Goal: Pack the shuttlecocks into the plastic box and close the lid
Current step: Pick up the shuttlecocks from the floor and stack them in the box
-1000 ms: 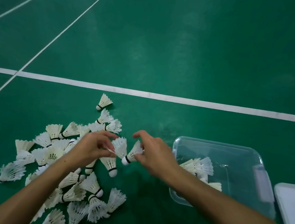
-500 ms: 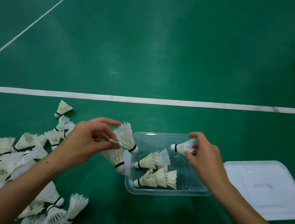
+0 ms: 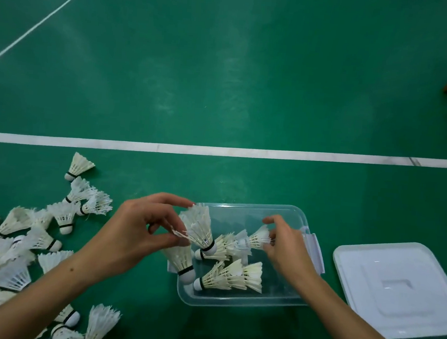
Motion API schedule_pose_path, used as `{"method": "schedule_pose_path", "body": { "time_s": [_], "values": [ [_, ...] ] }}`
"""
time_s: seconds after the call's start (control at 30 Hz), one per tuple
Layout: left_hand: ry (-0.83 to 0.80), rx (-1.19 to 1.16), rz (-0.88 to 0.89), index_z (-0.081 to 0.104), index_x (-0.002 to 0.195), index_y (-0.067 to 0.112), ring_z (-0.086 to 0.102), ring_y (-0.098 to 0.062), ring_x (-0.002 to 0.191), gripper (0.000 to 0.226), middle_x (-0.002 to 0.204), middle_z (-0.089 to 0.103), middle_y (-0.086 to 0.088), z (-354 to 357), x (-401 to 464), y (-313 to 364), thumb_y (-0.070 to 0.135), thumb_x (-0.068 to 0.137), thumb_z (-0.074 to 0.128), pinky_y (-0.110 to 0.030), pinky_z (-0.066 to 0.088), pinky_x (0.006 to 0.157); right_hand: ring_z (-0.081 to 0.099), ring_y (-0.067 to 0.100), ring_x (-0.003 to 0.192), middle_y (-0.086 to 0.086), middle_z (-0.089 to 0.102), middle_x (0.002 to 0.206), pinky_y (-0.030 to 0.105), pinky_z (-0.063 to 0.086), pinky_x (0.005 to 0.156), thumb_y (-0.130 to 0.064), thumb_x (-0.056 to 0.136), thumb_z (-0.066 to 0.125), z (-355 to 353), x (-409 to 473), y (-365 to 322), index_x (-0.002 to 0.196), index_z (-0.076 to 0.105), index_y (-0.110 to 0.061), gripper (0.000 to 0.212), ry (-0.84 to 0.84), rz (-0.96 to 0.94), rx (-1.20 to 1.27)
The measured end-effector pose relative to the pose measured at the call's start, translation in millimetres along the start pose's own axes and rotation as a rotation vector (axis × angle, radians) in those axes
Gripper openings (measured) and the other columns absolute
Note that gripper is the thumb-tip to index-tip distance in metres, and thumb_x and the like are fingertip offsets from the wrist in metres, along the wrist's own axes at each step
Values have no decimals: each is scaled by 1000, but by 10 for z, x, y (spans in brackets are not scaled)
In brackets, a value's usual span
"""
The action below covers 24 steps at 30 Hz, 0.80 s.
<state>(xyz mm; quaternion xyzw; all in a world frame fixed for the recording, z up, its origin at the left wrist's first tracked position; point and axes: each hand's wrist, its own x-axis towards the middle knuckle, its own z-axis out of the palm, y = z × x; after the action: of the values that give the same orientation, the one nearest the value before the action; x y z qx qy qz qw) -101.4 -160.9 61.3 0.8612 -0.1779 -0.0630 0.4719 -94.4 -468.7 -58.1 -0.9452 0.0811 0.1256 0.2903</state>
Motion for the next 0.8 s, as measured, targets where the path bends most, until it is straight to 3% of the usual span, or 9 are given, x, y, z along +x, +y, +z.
{"method": "schedule_pose_path", "body": {
  "time_s": [0.13, 0.27, 0.33, 0.43, 0.5, 0.57, 0.67, 0.8],
  "values": [
    [-16, 37, 38, 75, 72, 27, 51, -5, 60, 13, 123, 73, 19, 32, 49, -66, 32, 71, 87, -19, 47, 59, 60, 11, 72, -1, 65, 88, 20, 50, 54, 2, 90, 75, 77, 74, -69, 133, 56, -22, 52, -129, 76, 165],
    [-59, 116, 59, 77, 71, 28, 55, -2, 59, 13, 125, 72, 24, 88, 136, -92, 26, 73, 90, -19, 47, 57, 53, 5, 71, -2, 59, 96, 14, 46, 49, 4, 92, 72, 194, 113, -108, 136, 54, -20, 54, -202, 86, 180],
    [-101, 161, 71, 77, 72, 27, 57, 2, 59, 17, 128, 70, 20, 122, 184, -100, 19, 74, 92, -11, 43, 59, 60, 8, 80, 3, 62, 110, 16, 51, 56, 1, 93, 72, 118, 85, -130, 143, 50, -22, 59, -229, 84, 170],
    [-187, 208, 75, 78, 76, 22, 64, 5, 66, 13, 133, 66, 11, 183, 268, -85, 17, 78, 90, -2, 40, 66, 64, 17, 116, 5, 61, 141, 28, 56, 95, -7, 96, 71, -119, -46, -182, 152, 45, -23, 63, -218, 38, 69],
    [-247, 232, 69, 78, 78, 23, 69, 2, 73, 12, 137, 62, 11, 246, 353, -45, 19, 82, 88, -5, 44, 70, 60, 13, 124, -4, 61, 143, 35, 52, 108, -13, 97, 73, -305, -173, -222, 146, 51, -25, 55, -127, -20, 77],
    [-298, 254, 66, 77, 80, 24, 72, 0, 76, 11, 137, 59, 11, 332, 474, 3, 20, 83, 87, -11, 50, 75, 64, 2, 114, -16, 67, 130, 32, 56, 103, -13, 93, 77, -472, -297, -284, 132, 63, -30, 45, -36, -109, 258],
    [-368, 322, 60, 79, 84, 26, 71, -2, 77, 8, 136, 56, 10, 475, 688, 52, 24, 83, 87, -10, 49, 75, 65, -1, 116, -24, 70, 123, 25, 57, 97, -19, 83, 88, -623, -425, -404, 122, 68, -37, 48, -84, -229, 472],
    [-438, 342, 72, 81, 88, 27, 71, -5, 81, 8, 138, 55, 9, 604, 837, 42, 27, 83, 87, -16, 51, 77, 50, -3, 125, -28, 60, 133, 21, 44, 105, -35, 82, 88, -578, -408, -403, 129, 64, -42, 53, -12, -381, 161]
  ]
}}
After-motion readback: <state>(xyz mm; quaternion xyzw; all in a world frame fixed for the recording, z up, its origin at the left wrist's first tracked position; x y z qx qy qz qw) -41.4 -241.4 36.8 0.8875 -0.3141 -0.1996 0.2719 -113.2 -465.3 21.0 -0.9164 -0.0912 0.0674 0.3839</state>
